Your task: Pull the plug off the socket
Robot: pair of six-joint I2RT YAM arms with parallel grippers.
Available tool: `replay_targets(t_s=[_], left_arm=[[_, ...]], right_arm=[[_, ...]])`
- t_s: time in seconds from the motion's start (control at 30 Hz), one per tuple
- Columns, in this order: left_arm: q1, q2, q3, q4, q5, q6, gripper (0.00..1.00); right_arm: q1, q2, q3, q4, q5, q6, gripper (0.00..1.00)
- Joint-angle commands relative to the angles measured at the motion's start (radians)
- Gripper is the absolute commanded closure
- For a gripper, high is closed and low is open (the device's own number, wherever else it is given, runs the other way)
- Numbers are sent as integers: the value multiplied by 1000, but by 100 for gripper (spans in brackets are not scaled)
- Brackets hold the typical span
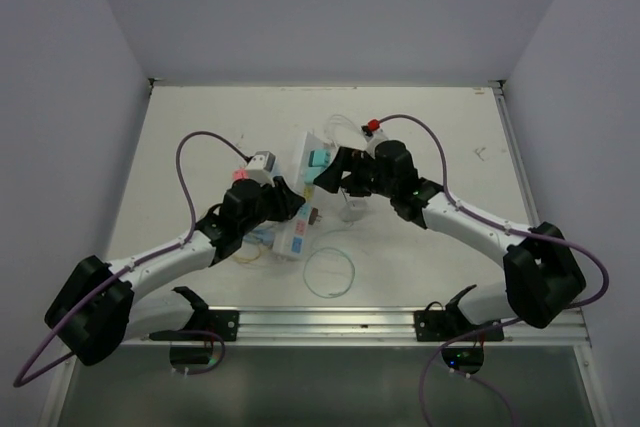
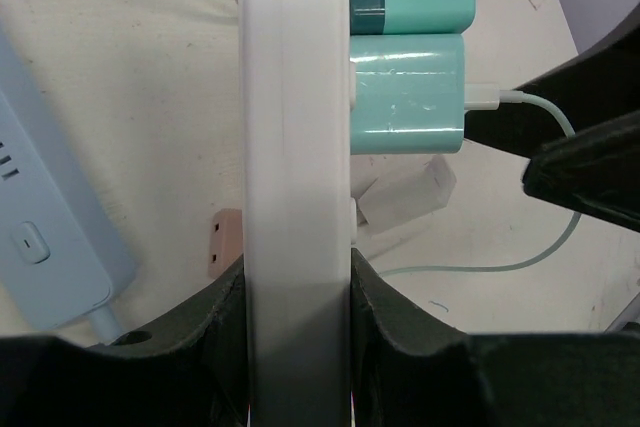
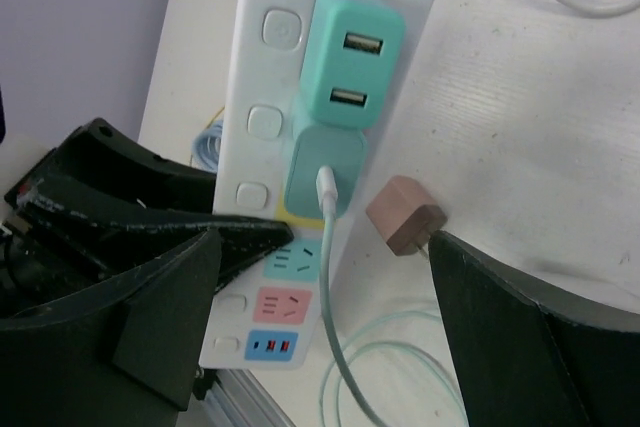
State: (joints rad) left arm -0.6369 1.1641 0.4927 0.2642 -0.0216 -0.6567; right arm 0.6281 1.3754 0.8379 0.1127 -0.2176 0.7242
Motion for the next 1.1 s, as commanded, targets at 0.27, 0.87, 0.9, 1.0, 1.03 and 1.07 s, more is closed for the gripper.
replay_targets(t_s=[0.27,0.87,0.9,1.0,1.03,1.07], left_arm=[[-58,-57,9,176,11,45,100],[-72,-46,40,121,-6,75,16],[-72,-40,43,118,-6,77,15],[-72,-14,63,106,3,81,12],[-72,-4,72,101,12,81,12],[-72,5,76,95,17,81,12]], right_arm=[[-1,122,95,127,21,76,32],[1,59,72,136,-46,72,100],[1,50,70,136,-48,72,100],[1,36,67,134,-51,72,100],[1,30,69,134,-52,72,100],[1,28,69,134,-52,72,100]])
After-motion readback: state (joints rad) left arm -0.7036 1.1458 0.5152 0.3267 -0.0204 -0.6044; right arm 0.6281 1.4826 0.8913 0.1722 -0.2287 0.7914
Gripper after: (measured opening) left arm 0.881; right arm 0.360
